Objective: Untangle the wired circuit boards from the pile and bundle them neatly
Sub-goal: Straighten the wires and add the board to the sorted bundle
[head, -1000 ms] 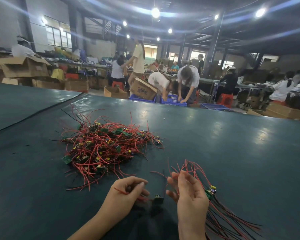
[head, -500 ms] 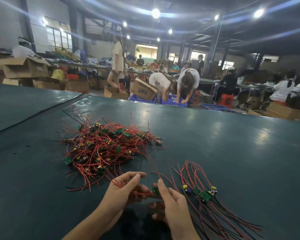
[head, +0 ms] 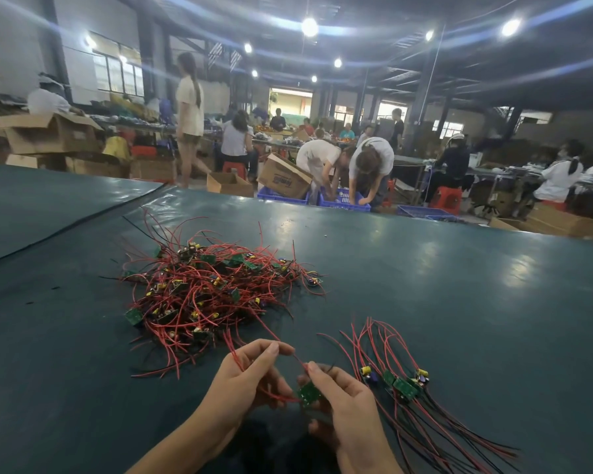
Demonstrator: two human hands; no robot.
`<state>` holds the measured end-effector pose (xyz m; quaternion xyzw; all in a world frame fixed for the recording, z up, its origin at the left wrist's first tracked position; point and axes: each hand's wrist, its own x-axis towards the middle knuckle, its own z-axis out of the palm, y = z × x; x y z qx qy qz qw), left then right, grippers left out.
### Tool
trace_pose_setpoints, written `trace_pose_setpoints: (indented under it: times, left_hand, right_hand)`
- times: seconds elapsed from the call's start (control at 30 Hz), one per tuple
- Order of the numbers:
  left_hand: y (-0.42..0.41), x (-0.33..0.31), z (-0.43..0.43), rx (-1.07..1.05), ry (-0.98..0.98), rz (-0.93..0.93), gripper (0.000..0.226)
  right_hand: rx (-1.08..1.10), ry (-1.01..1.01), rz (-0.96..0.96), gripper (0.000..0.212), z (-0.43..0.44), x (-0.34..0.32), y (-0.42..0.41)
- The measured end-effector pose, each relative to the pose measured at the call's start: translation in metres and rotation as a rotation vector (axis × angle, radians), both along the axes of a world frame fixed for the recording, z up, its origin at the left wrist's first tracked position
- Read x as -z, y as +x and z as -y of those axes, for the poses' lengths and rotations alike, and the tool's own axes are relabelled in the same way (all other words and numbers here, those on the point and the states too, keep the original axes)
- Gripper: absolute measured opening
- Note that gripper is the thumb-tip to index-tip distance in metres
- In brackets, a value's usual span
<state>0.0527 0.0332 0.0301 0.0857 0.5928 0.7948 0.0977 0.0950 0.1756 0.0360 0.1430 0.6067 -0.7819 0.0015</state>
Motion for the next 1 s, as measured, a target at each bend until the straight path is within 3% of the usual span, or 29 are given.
trace_pose_setpoints:
  times: [0.17,0.33,0.6,0.73,1.0]
  left_hand:
    - [0.0008,-0.0014,-0.0008,-0.046,-0.007,-0.012,0.030]
    - [-0.0011,-0.0040,-0.0008,-0.119,0.054,0.028,0.038]
    - [-0.0040,-0.0005,-0.0004,-0.196,0.056,0.029,0.046]
    - [-0.0027,0.0002,0.0000,-0.117,0.009,0.058,0.047]
    - [0.0023,-0.0034,-0.0007,0.048,-0.164,0.094,0.044]
  right_hand:
    - [-0.079,0.046,0.039,0.017,-0.0007,0.0009,0.0007]
    - [0.034,0.014,-0.039,0.009,-0.0030,-0.0012,-0.0017]
    - [0.094,0.064,-0.096,0.024,-0.0046,0.0022,-0.0033]
    - [0.038,0.054,-0.180,0.020,-0.0024,0.0012,-0.0013]
    - [-0.065,0.234,-0.317,0.018,-0.0011,0.0036,0.0038]
